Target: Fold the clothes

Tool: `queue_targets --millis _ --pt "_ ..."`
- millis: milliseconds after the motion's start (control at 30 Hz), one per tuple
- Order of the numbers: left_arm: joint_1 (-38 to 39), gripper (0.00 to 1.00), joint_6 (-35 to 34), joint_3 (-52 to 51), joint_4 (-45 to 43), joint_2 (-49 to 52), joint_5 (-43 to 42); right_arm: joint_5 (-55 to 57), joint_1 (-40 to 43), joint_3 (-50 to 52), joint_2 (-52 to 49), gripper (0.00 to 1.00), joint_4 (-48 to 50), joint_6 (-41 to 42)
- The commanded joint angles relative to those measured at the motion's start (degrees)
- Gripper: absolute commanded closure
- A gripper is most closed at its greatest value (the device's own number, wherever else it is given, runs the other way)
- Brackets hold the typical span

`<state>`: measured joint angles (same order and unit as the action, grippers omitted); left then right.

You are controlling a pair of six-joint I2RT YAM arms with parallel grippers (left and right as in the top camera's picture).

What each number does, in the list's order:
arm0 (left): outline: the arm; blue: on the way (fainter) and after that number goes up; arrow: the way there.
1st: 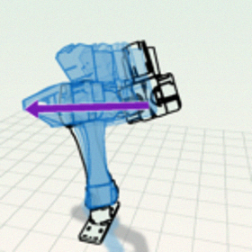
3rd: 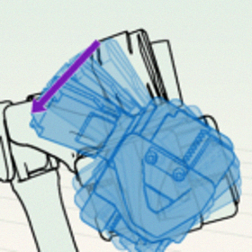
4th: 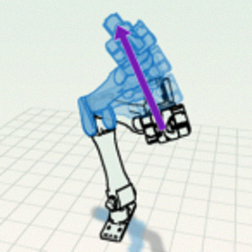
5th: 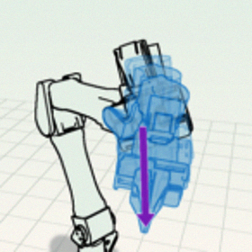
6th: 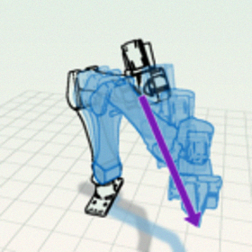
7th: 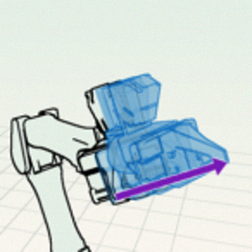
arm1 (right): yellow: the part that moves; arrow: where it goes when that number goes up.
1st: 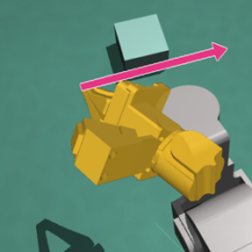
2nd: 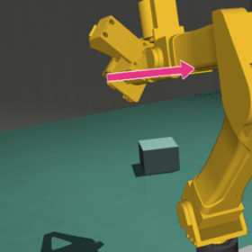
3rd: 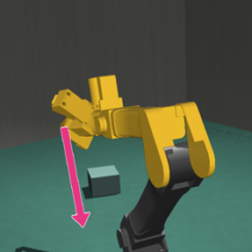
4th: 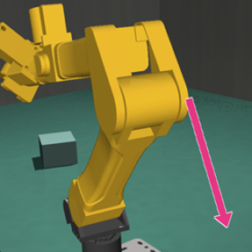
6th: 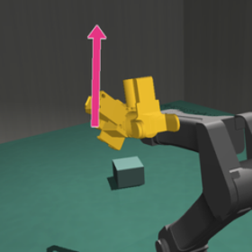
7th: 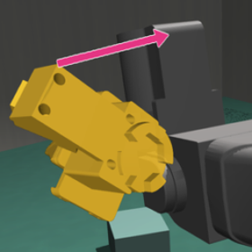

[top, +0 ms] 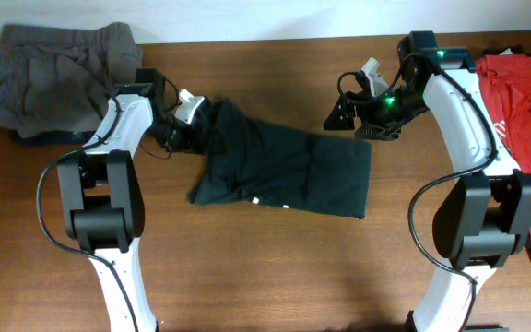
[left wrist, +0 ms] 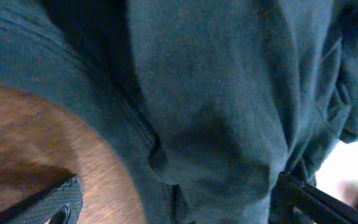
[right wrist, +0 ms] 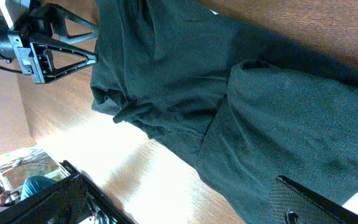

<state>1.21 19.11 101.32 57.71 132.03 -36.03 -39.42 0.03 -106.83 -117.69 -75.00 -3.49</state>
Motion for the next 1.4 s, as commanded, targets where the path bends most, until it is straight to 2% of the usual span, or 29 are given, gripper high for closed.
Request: queue_targets --millis 0,533,600,633,733,767,833,867,900,967,1067,1367 --pt "0.26 0.01 -0.35 -4.33 -0.07 3.04 -1.97 0.50 0.26 -0.48 0.90 0.01 -0.02 -0.76" --pt "5.99 0.01 -0.37 -4.87 -0.04 3.04 -1.05 0.52 0.26 -0.48 0.90 0.01 -0.02 -0.76" --pt "5.99 0.11 -0.35 -4.87 -0.28 3.04 -1.05 0.52 0.24 -0.48 0.90 0.01 -0.02 -0.76" --pt "5.99 0.22 -0.35 -4.87 -0.46 3.04 -1.03 0.55 0.26 -0.48 0.90 0.01 -0.02 -0.76" --pt "5.99 0.41 -0.35 -4.87 -1.20 3.04 -1.03 1.01 0.26 -0.48 0.90 0.01 -0.02 -0.76" --pt "5.95 0.42 -0.37 -4.87 -1.42 3.04 -0.79 1.16 0.26 -0.48 0.90 0.01 -0.04 -0.76" --pt "5.88 0.59 -0.37 -4.85 -1.53 3.02 1.99 1.16 0.24 -0.48 0.87 0.01 -0.02 -0.76" --pt "5.86 0.71 -0.42 -4.85 -1.51 3.02 4.46 1.16 0.26 -0.48 0.87 0.01 -0.02 -0.76" --pt "5.86 0.83 -1.33 -4.85 -1.53 3.02 7.06 1.16 0.26 -0.48 0.87 0.01 -0.02 -0.76" --pt "5.57 0.99 -4.55 -4.70 -1.88 3.02 11.58 1.16 0.26 -0.48 0.87 0.01 -0.04 -0.76" --pt "3.67 0.99 -7.98 -3.78 -1.68 2.99 18.38 1.20 0.26 -0.48 0.87 0.01 -0.07 -0.76" --pt "-4.55 0.99 -7.54 7.19 4.96 2.95 19.58 4.11 0.26 -0.48 0.87 0.01 -0.96 -0.74"
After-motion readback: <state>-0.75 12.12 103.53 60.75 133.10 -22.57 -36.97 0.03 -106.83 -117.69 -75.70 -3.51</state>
